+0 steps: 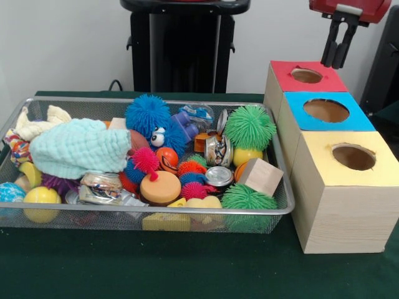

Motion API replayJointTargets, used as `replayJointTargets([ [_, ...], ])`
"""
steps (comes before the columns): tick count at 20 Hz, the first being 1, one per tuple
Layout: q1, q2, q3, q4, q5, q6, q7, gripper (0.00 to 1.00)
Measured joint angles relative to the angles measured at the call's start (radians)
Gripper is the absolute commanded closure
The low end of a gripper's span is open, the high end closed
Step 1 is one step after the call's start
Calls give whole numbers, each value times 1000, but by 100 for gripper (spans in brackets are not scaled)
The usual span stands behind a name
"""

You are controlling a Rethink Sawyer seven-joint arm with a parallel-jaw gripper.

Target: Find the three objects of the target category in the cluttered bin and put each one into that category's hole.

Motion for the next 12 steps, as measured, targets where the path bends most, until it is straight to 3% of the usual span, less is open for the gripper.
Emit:
replayJointTargets([
  [7,-15,0,0,0,-3,0,0,100],
  [12,-66,0,9,0,-3,-1,0,100],
])
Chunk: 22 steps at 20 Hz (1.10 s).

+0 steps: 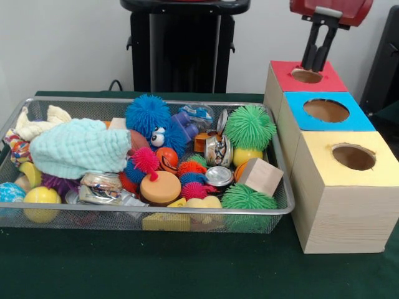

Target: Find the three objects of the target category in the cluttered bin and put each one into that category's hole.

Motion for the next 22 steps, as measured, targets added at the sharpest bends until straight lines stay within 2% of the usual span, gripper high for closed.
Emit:
replayJointTargets([
  [6,-69,-6,17,4,-4,-8,0,100],
  [14,-170,-51,51,40,-77,-18,0,100],
  [22,-221,-72,95,78,-118,-31,0,100],
])
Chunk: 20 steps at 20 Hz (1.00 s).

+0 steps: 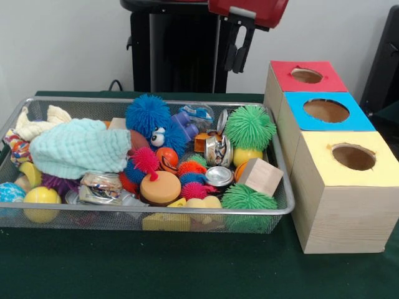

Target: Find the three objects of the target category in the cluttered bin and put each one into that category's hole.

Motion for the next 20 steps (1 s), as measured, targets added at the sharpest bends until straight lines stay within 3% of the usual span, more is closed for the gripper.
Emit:
replayJointTargets([
  [1,-9,1,13,4,-22,-2,0,0],
  [20,-8,1,55,65,-47,-3,0,0],
])
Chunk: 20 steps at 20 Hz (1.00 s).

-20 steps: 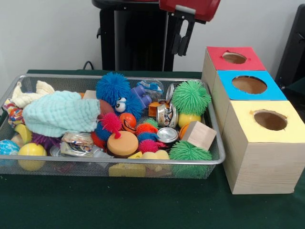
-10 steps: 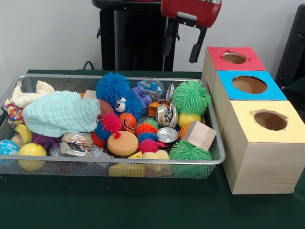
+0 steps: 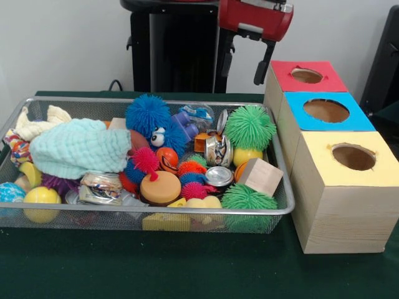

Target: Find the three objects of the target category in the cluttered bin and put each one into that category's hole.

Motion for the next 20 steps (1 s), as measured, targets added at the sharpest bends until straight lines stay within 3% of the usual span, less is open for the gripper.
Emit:
replayJointTargets([
  [8,-10,8,17,46,0,-47,0,0],
  [20,-73,67,89,133,1,-239,0,0],
])
